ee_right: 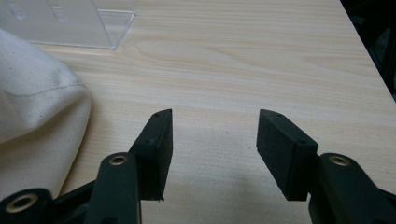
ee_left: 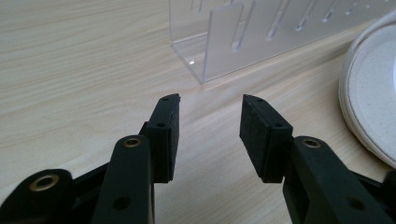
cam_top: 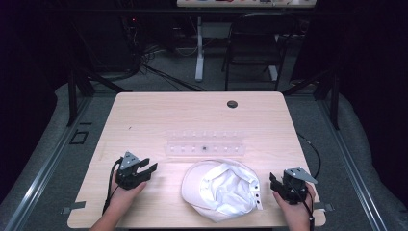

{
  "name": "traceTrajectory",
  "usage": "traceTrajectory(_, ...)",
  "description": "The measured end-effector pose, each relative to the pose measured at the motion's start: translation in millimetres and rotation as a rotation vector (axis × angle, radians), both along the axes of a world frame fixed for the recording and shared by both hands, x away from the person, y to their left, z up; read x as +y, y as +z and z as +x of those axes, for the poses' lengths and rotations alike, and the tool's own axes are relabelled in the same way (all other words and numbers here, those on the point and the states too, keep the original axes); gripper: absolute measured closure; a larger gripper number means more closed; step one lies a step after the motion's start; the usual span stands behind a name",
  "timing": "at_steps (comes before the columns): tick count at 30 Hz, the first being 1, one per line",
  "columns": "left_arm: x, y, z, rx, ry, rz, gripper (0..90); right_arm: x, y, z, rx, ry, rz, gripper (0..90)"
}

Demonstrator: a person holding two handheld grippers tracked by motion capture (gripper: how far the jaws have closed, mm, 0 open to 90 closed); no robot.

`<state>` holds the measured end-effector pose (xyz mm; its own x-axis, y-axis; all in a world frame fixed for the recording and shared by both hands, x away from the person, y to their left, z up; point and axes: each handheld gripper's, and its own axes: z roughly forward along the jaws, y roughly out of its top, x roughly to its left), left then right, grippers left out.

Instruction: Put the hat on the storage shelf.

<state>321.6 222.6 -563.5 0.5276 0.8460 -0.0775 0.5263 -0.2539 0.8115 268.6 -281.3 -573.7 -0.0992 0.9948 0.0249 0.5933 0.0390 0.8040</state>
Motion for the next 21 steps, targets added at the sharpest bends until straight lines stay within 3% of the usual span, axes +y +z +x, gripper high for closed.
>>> traceTrajectory(1,0.0,-0.8,0.2,0.016,0.007,0.018,57.1,-0.1,-0.1,-0.4,0.002,0.003,0.001,46.5)
traceTrajectory(4,-1.1,-1.5,1.5,0.021,0.028,0.017,56.3,-1.3,-2.0,-0.7,0.007,0.011,0.004,46.3)
traceTrajectory(8,-1.4,-1.9,2.1,0.069,0.05,-0.041,56.0,-2.5,-2.8,-1.0,0.013,0.002,-0.004,45.3)
traceTrajectory(15,-8.8,-0.4,-1.8,0.05,0.003,0.002,50.8,-5.1,-2.5,-0.4,0.058,-0.022,0.028,48.6)
traceTrajectory(21,-11.4,1.5,-4.1,0.023,-0.012,0.038,47.6,-1.6,9.3,-4.1,0.092,-0.011,0.028,47.8)
